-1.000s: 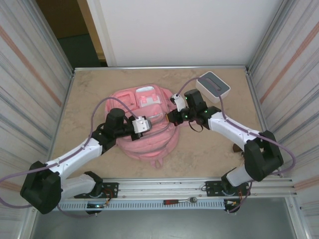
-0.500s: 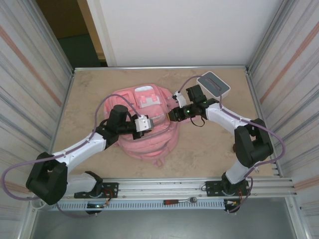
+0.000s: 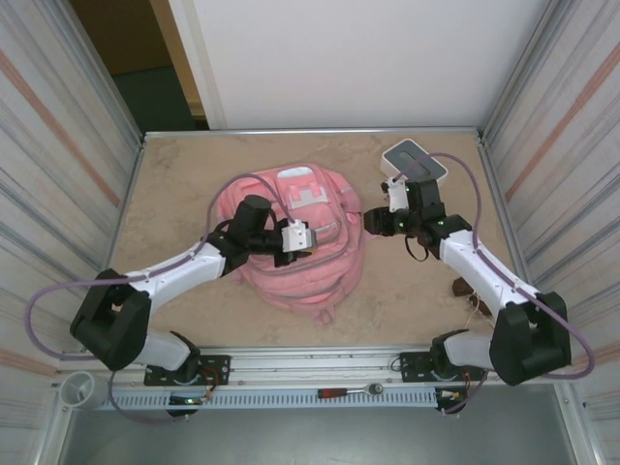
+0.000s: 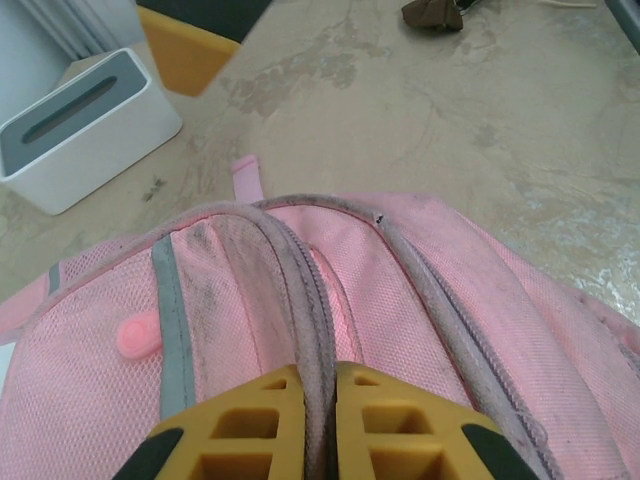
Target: Pack the student bag
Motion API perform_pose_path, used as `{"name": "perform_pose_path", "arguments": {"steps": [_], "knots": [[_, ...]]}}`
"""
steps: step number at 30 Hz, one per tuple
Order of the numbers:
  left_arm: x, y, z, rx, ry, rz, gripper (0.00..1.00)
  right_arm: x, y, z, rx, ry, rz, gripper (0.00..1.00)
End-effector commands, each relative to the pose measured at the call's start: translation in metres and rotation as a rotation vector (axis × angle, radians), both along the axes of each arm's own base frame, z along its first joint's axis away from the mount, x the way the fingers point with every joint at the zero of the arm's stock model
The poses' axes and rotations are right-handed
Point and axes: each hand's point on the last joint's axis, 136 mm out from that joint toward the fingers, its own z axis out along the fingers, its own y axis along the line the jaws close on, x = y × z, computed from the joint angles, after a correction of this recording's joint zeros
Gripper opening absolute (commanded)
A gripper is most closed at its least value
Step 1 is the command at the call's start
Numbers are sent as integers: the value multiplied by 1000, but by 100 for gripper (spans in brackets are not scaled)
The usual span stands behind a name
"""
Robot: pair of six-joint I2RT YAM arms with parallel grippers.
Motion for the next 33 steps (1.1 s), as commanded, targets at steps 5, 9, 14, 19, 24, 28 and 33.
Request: {"name": "perform_pose_path", "arguments": {"steps": [5,9,14,19,24,28,33], "knots": [[17,-8,16,-44,-92,50,22,5,-41,28,-85,-152,-213,48],[17,3,32,-83,-97,129,44,5,-52,51,-103,-243,-270,51],[18,25,65,-181,-145,261,61,2,-68,70,-170,-322,-346,65],[45,91,92,-370,-137,601,81,2,-105,55,-278,-341,-509,82],[83,223,73,-381,-141,1242,96,13,-148,-5,-352,-292,-656,88],[94,303,37,-393,-83,1512,99,25,-164,-56,-400,-273,-682,90],[118,333,6,-440,-51,1544,99,45,-173,-63,-320,-329,-679,92]]}}
